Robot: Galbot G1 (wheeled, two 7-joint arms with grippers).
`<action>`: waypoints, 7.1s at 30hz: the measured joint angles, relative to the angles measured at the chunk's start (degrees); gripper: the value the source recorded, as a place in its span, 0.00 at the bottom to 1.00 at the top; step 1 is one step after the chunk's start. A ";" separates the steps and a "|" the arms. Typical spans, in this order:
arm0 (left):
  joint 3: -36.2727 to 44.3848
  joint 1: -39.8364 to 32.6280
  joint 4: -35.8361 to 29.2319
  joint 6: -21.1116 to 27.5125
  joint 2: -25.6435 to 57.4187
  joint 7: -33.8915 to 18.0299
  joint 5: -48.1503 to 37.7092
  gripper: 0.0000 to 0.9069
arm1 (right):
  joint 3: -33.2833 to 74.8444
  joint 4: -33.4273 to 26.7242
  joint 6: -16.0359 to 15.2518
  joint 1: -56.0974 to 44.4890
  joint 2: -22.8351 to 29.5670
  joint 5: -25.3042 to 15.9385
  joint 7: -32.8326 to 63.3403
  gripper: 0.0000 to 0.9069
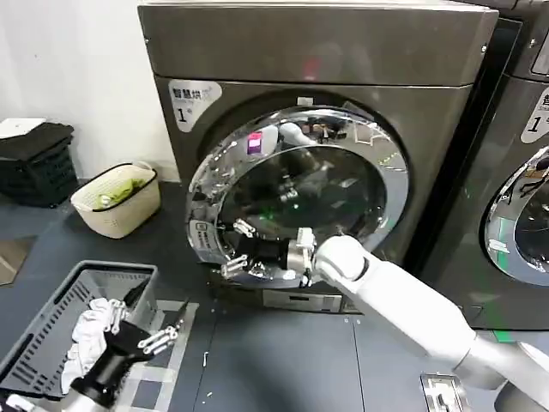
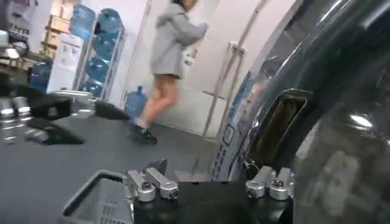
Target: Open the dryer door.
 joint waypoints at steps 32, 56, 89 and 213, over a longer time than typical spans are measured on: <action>-1.94 -12.15 12.03 -0.41 17.18 6.47 -11.34 1.00 | 9.22 13.40 3.95 -9.42 -13.88 9.18 -23.79 1.00; 12.48 -24.09 18.45 -2.97 30.70 9.61 -10.77 1.00 | 30.72 24.81 3.61 -28.23 -27.57 9.26 -32.47 1.00; 51.24 -53.32 25.96 -4.91 23.88 11.82 -9.18 1.00 | 100.60 30.72 11.36 -97.92 -15.30 9.64 -30.71 1.00; 76.89 -78.31 45.19 11.23 -5.60 -0.75 -12.87 1.00 | 156.02 18.13 -9.33 -95.06 31.94 -26.77 62.17 1.00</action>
